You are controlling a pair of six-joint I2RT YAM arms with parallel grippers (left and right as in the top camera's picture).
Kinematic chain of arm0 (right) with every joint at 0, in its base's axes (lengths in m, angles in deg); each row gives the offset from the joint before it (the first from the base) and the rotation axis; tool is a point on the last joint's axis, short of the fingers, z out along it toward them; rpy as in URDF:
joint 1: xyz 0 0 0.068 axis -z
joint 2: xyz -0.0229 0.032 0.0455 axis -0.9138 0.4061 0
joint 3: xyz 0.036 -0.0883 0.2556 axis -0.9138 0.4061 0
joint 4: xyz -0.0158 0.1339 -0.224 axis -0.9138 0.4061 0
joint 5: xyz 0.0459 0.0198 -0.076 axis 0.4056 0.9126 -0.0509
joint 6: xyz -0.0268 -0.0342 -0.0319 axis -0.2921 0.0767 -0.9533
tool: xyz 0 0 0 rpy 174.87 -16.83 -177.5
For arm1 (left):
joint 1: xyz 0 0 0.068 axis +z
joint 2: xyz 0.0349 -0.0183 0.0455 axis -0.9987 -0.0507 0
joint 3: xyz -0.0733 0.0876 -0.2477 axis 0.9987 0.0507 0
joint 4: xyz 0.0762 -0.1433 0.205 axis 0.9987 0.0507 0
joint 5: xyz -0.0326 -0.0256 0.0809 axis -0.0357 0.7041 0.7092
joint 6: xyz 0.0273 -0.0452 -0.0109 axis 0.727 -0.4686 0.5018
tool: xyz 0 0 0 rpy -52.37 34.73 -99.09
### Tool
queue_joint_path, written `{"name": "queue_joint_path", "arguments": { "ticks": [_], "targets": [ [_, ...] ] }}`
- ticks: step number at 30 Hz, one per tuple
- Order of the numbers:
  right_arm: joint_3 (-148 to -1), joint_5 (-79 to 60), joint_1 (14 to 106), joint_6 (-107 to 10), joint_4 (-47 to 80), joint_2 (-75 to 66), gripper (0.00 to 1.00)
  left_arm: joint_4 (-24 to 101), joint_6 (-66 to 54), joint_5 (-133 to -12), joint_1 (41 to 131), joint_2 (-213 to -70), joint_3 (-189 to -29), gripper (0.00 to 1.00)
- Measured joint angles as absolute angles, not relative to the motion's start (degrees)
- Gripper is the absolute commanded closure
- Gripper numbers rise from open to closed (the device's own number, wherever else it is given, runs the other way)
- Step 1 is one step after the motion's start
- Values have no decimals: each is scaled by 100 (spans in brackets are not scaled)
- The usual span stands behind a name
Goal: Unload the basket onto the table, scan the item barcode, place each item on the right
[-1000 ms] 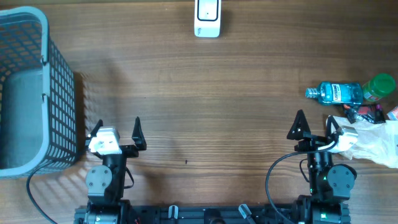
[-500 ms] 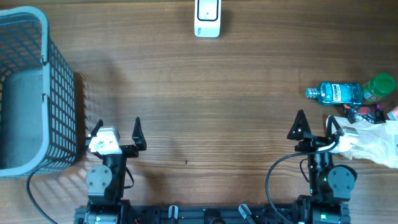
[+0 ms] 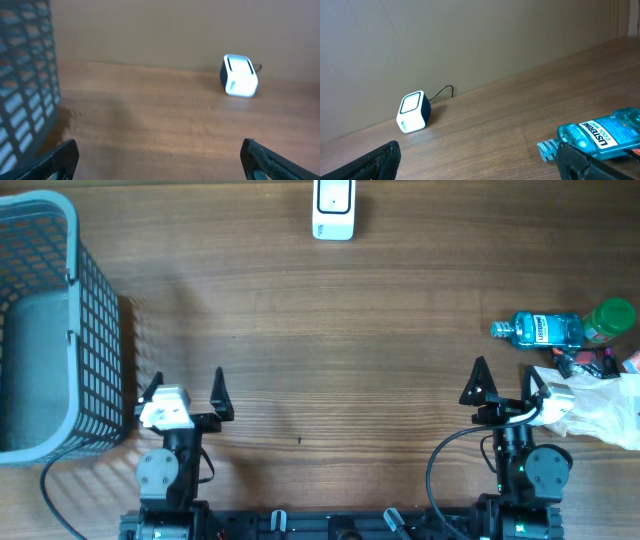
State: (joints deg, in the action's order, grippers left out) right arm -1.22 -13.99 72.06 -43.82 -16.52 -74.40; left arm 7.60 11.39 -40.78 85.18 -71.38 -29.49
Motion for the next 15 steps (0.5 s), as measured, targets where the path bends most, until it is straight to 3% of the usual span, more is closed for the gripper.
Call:
{"name": "queue_joint_path", "arguments": {
  "ticks": [15],
  "targets": [
    [-124, -1399, 7029, -4380, -1652, -7451, 0, 768, 1139, -4078, 8719, -7062, -2949, 0]
  ]
}}
